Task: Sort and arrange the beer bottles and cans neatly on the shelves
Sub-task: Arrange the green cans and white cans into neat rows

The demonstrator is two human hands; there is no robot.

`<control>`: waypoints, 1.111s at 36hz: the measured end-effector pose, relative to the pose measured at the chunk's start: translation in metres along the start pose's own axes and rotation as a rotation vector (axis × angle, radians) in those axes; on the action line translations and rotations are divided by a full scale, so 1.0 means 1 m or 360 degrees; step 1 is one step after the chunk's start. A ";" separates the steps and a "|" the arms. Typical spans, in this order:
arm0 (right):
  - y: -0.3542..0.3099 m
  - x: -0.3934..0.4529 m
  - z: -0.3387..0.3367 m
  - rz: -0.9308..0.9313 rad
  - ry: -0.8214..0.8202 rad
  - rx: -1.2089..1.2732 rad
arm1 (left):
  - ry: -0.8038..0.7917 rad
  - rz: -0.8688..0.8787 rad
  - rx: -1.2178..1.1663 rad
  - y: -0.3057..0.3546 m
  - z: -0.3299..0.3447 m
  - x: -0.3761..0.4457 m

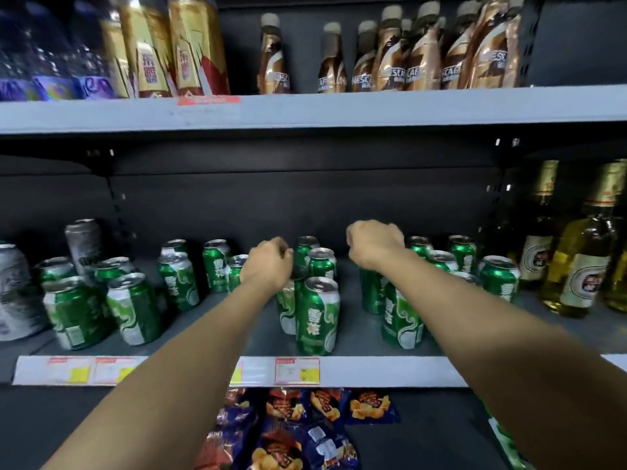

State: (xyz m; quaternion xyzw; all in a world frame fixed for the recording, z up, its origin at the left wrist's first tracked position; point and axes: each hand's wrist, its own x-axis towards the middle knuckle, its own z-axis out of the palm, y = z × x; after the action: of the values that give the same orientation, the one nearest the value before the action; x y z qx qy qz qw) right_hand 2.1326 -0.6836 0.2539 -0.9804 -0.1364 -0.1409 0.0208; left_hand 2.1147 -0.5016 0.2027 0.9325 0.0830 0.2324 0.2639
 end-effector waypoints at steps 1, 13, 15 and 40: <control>-0.004 0.005 0.005 0.0002 -0.0026 0.0005 | -0.0046 0.0018 0.0010 -0.005 0.000 0.003; -0.008 0.065 0.022 0.0140 -0.0255 0.0387 | -0.0227 0.0132 -0.0016 0.002 0.019 0.052; -0.007 0.075 0.024 0.0052 -0.0385 0.0447 | -0.0194 0.0121 -0.0030 0.008 0.020 0.061; -0.013 0.103 0.036 -0.0201 -0.0785 0.0368 | -0.0714 0.0231 0.0263 0.008 0.058 0.138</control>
State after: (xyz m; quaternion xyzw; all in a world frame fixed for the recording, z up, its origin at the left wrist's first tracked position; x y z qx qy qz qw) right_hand 2.2342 -0.6411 0.2487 -0.9657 -0.2134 0.1176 0.0900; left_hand 2.2637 -0.4966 0.2167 0.9826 -0.0260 0.0303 0.1813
